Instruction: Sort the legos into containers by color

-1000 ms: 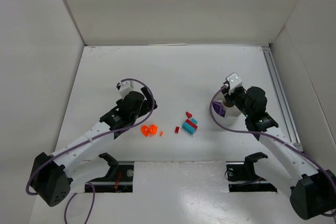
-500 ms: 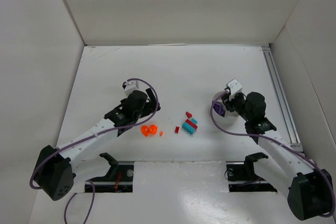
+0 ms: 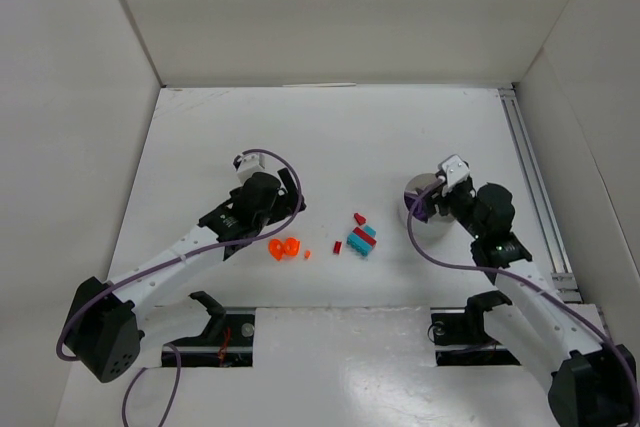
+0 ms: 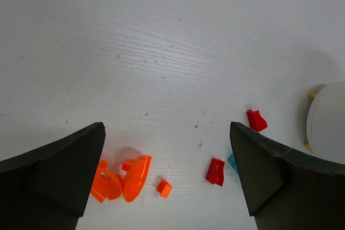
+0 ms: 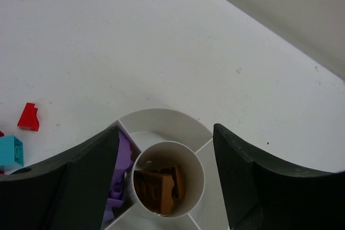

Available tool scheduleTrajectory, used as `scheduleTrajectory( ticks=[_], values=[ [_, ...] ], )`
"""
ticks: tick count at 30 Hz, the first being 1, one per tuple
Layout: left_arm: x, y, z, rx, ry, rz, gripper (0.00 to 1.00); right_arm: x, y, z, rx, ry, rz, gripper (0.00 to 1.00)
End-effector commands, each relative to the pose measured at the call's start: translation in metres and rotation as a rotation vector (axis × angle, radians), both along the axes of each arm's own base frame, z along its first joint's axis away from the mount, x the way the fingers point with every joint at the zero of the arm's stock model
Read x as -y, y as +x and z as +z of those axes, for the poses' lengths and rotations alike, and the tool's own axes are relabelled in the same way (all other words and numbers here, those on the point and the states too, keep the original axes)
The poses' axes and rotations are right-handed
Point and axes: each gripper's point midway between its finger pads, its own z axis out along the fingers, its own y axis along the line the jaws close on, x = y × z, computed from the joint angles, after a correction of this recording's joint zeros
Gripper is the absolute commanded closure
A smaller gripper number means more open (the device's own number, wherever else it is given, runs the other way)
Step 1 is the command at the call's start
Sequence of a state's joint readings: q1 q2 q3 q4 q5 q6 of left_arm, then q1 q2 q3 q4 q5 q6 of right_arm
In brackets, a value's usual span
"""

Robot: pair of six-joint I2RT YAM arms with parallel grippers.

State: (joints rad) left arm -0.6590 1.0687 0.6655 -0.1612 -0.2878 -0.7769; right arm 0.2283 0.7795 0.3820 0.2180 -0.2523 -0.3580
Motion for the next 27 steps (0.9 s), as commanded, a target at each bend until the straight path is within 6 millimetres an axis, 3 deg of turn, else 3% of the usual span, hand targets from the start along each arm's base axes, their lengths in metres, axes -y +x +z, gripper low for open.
scheduleTrajectory(
  ticks=[1,9,17,21,27],
  values=[
    [0.004,0.006,0.022,0.050,-0.029,-0.011,0.00,-0.003,-0.001,0.021,0.064,0.038,0.015,0.24],
    [0.002,-0.006,0.010,-0.017,-0.026,-0.018,0.00,-0.008,-0.012,0.024,0.048,-0.039,0.076,0.12],
    [-0.008,-0.044,-0.035,-0.211,-0.030,0.010,0.00,-0.035,-0.017,0.015,0.005,-0.101,0.114,0.08],
    [-0.020,-0.061,-0.053,-0.272,-0.040,0.063,0.02,-0.037,-0.018,0.010,-0.012,-0.111,0.116,0.08],
    [-0.040,-0.079,-0.068,-0.326,-0.085,0.220,0.24,-0.037,-0.017,0.007,-0.026,-0.106,0.114,0.08]
  ],
)
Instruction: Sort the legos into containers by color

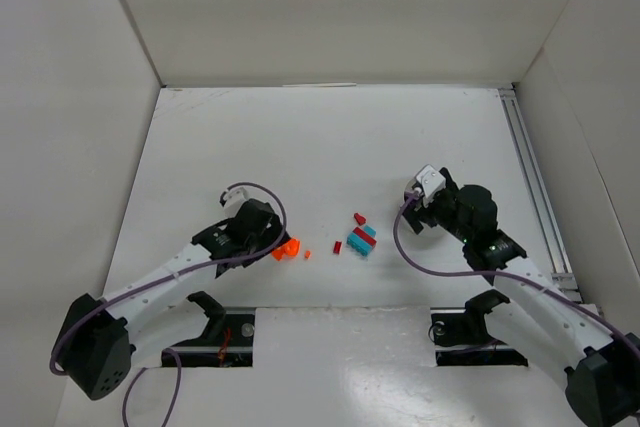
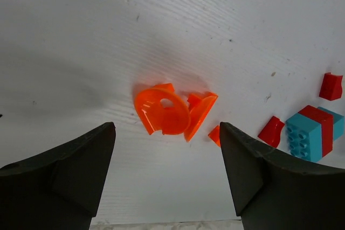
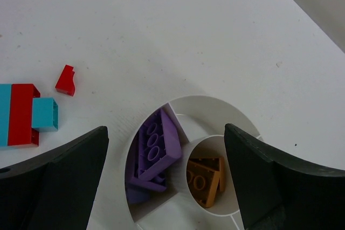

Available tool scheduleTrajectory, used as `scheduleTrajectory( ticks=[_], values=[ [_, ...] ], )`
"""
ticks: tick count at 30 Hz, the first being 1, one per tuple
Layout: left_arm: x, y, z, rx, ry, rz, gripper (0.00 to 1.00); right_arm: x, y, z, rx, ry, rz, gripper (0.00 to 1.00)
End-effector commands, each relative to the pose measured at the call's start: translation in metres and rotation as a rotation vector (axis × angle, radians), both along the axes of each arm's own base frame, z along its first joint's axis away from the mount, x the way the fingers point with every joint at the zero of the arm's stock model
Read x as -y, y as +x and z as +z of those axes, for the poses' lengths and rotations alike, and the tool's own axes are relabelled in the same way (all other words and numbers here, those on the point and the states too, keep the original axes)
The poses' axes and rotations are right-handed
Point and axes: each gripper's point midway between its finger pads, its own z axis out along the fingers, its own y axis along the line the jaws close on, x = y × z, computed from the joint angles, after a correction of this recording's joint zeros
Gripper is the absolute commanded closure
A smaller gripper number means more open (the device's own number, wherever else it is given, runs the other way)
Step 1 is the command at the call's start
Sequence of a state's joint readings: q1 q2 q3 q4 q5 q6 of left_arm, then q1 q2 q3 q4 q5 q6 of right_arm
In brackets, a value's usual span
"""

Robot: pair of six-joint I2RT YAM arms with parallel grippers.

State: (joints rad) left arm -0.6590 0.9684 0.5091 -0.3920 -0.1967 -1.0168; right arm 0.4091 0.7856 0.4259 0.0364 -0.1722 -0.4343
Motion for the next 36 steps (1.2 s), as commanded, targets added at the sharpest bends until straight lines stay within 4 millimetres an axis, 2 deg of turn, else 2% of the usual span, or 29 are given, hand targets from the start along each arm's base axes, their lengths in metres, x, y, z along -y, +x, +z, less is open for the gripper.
scheduleTrajectory(
  ticks=[1,6,8,10,16,22,31,36],
  values=[
    [-0.014,-0.008,0.000,-0.010,-0.039,0.135,0.26,-0.004,0.008,0.029,0.066,0.025,-0.004,0.08],
    [-0.027,-0.017,-0.003,0.006,-0.100,0.253,0.30,-0.007,0.007,0.026,0.057,0.022,0.005,0.08],
    [-0.028,-0.019,-0.001,0.020,-0.120,0.259,0.35,-0.005,0.008,0.026,0.058,0.019,-0.004,0.08],
    [-0.029,-0.020,-0.004,0.017,-0.124,0.267,0.43,-0.004,0.009,0.023,0.051,0.012,-0.014,0.08],
    [-0.028,-0.024,-0.021,-0.037,-0.073,0.238,0.55,-0.005,0.010,0.017,0.028,0.011,-0.017,0.08],
    [-0.025,-0.015,-0.036,-0.061,0.025,0.167,0.57,-0.003,0.011,0.017,0.029,0.009,-0.025,0.08],
    [-0.019,0.005,-0.038,-0.049,0.110,0.105,0.56,-0.002,0.012,0.014,0.016,0.009,-0.037,0.08],
    [-0.021,0.006,-0.046,-0.071,0.160,0.082,0.57,-0.001,0.013,0.014,0.017,0.007,-0.046,0.08]
  ],
)
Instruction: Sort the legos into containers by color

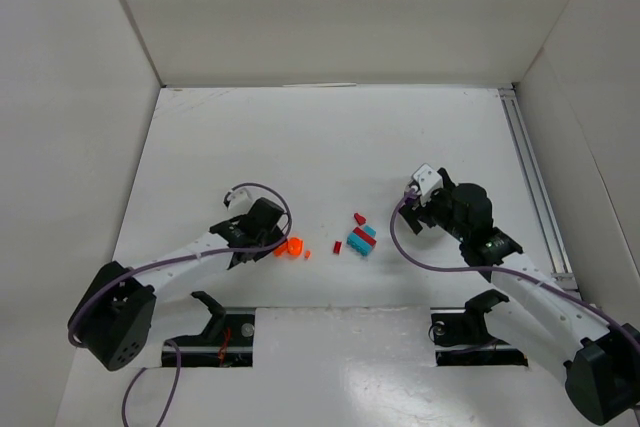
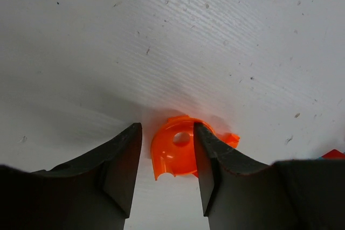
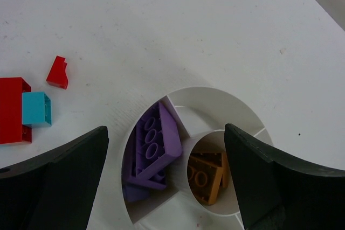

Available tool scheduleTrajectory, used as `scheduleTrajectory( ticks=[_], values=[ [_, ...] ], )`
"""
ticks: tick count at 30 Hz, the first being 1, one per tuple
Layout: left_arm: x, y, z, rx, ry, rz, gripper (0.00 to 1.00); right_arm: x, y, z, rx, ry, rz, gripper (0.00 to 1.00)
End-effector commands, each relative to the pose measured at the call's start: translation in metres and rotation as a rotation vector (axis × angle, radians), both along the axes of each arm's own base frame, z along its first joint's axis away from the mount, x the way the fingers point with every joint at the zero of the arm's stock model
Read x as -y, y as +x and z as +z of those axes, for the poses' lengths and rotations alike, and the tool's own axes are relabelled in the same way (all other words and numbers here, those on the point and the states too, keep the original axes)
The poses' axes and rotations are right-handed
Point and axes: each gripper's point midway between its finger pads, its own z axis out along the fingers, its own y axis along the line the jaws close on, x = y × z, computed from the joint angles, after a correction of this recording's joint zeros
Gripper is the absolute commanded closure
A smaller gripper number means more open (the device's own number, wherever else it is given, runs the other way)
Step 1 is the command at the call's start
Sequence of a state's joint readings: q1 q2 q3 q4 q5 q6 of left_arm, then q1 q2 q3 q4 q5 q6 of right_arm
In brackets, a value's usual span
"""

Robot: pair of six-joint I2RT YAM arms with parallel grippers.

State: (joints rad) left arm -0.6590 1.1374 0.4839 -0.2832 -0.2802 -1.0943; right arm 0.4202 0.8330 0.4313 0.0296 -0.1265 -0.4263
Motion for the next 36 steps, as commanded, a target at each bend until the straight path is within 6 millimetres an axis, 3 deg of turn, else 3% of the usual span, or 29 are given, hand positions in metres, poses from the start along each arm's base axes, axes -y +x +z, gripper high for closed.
scheduleTrajectory(
  ticks=[1,2,8,10,13,17,21,23,24,25,27,28,29,30,32,33,34,35,36],
  values=[
    [-0.011,-0.003,-0.012,-0.037,0.085,-0.024,0.60,-0.001,0.010,0.027,0.061,0.033,-0.020,0.08],
    [-0.011,-0.003,-0.012,-0.037,0.085,-0.024,0.67,0.000,0.012,0.031,0.070,0.034,-0.029,0.08],
    [-0.011,-0.005,-0.015,-0.060,0.098,-0.038,0.85,0.000,0.013,0.029,0.062,0.030,-0.029,0.08],
    [-0.010,-0.004,-0.010,-0.053,0.092,-0.038,0.98,-0.001,0.012,0.028,0.058,0.037,-0.032,0.08],
    [-0.013,-0.004,0.000,-0.035,0.094,-0.031,1.00,-0.001,0.012,0.028,0.057,0.037,-0.032,0.08],
    [-0.018,0.006,0.028,0.037,0.105,-0.002,1.00,0.000,0.010,0.030,0.057,0.037,-0.032,0.08],
    [-0.021,0.025,0.070,0.171,0.103,0.015,1.00,0.006,0.007,0.051,0.098,0.052,-0.050,0.00],
    [-0.011,0.042,0.097,0.268,0.078,-0.002,1.00,0.010,0.005,0.058,0.106,0.056,-0.059,0.00],
    [-0.007,0.049,0.107,0.306,0.096,-0.049,1.00,0.016,0.005,0.072,0.136,0.064,-0.081,0.00],
    [0.007,0.063,0.128,0.377,0.055,-0.076,1.00,0.019,0.004,0.077,0.145,0.064,-0.093,0.00],
    [0.021,0.076,0.148,0.444,0.043,-0.141,1.00,0.039,0.003,0.079,0.125,0.044,-0.188,0.00],
    [0.030,0.083,0.151,0.463,0.081,-0.209,1.00,0.046,0.002,0.089,0.126,0.057,-0.235,0.00],
    [0.051,0.093,0.173,0.543,0.047,-0.263,1.00,0.067,0.002,0.092,0.122,0.041,-0.346,0.00],
    [0.063,0.098,0.182,0.579,0.054,-0.318,1.00,0.078,-0.005,0.083,0.068,0.008,-0.398,0.00],
    [0.100,0.109,0.189,0.635,0.049,-0.473,1.00,0.101,-0.009,0.091,0.057,-0.011,-0.512,0.00],
    [0.121,0.112,0.206,0.694,0.088,-0.579,1.00,0.112,-0.012,0.091,0.049,-0.029,-0.568,0.00],
    [0.136,0.114,0.210,0.720,0.107,-0.637,1.00,0.124,-0.016,0.082,0.004,-0.070,-0.612,0.00],
    [0.152,0.121,0.197,0.708,0.152,-0.694,1.00,0.129,-0.017,0.084,-0.013,-0.067,-0.644,0.00],
    [0.167,0.132,0.218,0.776,0.177,-0.695,1.00,0.137,-0.020,0.084,-0.026,-0.071,-0.684,0.00]
  ],
)
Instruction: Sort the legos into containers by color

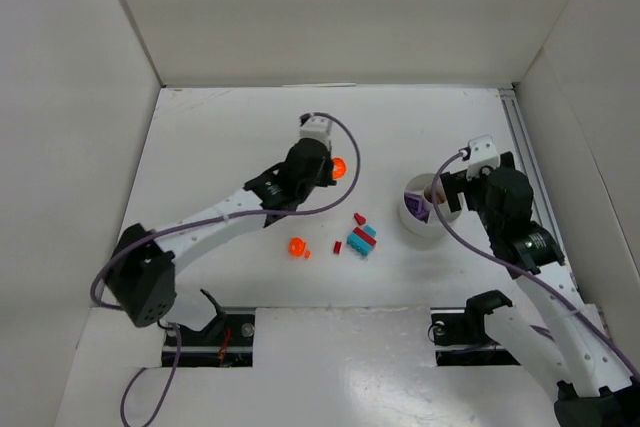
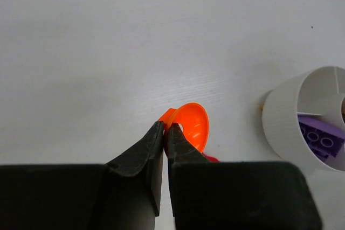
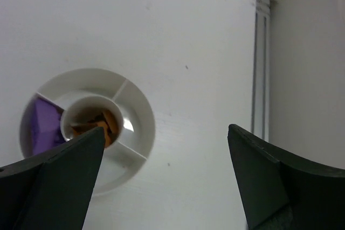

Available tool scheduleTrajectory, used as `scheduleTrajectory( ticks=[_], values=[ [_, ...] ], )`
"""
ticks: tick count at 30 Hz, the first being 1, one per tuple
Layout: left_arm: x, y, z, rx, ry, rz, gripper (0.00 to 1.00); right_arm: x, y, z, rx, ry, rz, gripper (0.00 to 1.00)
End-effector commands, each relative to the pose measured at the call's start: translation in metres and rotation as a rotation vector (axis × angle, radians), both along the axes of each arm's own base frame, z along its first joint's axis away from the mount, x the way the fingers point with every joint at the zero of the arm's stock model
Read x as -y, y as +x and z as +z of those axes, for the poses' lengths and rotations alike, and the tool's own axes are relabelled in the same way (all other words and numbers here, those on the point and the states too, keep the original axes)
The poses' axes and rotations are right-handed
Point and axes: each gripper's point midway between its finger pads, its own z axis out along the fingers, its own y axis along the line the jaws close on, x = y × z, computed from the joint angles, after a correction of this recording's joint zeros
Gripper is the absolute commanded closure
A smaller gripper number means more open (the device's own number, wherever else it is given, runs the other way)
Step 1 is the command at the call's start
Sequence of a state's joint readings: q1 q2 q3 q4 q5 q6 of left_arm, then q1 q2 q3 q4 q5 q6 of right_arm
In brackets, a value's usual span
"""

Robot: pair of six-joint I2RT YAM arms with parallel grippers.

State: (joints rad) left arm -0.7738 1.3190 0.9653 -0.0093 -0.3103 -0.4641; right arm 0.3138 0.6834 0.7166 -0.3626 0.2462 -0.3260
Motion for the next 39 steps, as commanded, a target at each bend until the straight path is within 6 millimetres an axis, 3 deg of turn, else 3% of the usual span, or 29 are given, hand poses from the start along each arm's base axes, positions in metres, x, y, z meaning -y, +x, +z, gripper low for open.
scheduleTrajectory(
  ticks=[1,3,4,5,6,7,9,10,17,19,20,26,31,34,36,39],
  values=[
    [0.067,0.018,0.052,0.278,0.130,-0.234,1.00,0.047,-0.021,-0.013,-0.132,-0.039,-0.238,0.00],
    [0.097,0.031,0.055,0.332,0.194,-0.257,1.00,0.058,-0.027,-0.006,-0.122,-0.026,-0.283,0.00],
    [0.114,0.027,0.054,0.346,0.214,-0.295,1.00,0.063,-0.030,-0.005,-0.119,-0.029,-0.305,0.00],
    [0.120,0.034,0.057,0.375,0.242,-0.307,1.00,0.068,-0.033,-0.001,-0.108,-0.028,-0.326,0.00],
    [0.138,0.036,0.041,0.364,0.261,-0.349,1.00,0.074,-0.039,0.002,-0.097,-0.029,-0.349,0.00],
    [0.155,0.038,0.054,0.388,0.231,-0.394,1.00,0.078,-0.042,0.008,-0.084,-0.034,-0.372,0.00],
    [0.172,0.044,0.056,0.403,0.218,-0.425,1.00,0.081,-0.046,0.013,-0.074,-0.035,-0.382,0.00],
    [0.190,0.043,0.055,0.415,0.204,-0.467,1.00,0.081,-0.049,0.013,-0.072,-0.034,-0.382,0.00],
    [0.240,0.041,0.046,0.439,0.149,-0.618,1.00,0.081,-0.049,0.009,-0.081,-0.038,-0.382,0.00],
    [0.248,0.040,0.035,0.419,0.176,-0.638,1.00,0.081,-0.048,0.007,-0.090,-0.041,-0.382,0.00],
    [0.256,0.039,0.017,0.392,0.195,-0.654,1.00,0.081,-0.047,0.009,-0.081,-0.038,-0.382,0.00],
    [0.270,0.034,-0.002,0.364,0.245,-0.662,1.00,0.081,-0.047,0.005,-0.079,-0.037,-0.382,0.00],
    [0.262,0.033,-0.021,0.330,0.283,-0.654,1.00,0.079,-0.045,0.006,-0.072,-0.030,-0.374,0.00],
    [0.260,0.031,-0.021,0.318,0.269,-0.647,1.00,0.080,-0.045,0.006,-0.073,-0.039,-0.370,0.00],
    [0.260,0.030,-0.023,0.310,0.271,-0.657,0.98,0.080,-0.045,0.006,-0.073,-0.039,-0.370,0.00],
    [0.261,0.027,-0.025,0.301,0.271,-0.670,0.87,0.078,-0.045,0.006,-0.075,-0.036,-0.362,0.00]
  ],
)
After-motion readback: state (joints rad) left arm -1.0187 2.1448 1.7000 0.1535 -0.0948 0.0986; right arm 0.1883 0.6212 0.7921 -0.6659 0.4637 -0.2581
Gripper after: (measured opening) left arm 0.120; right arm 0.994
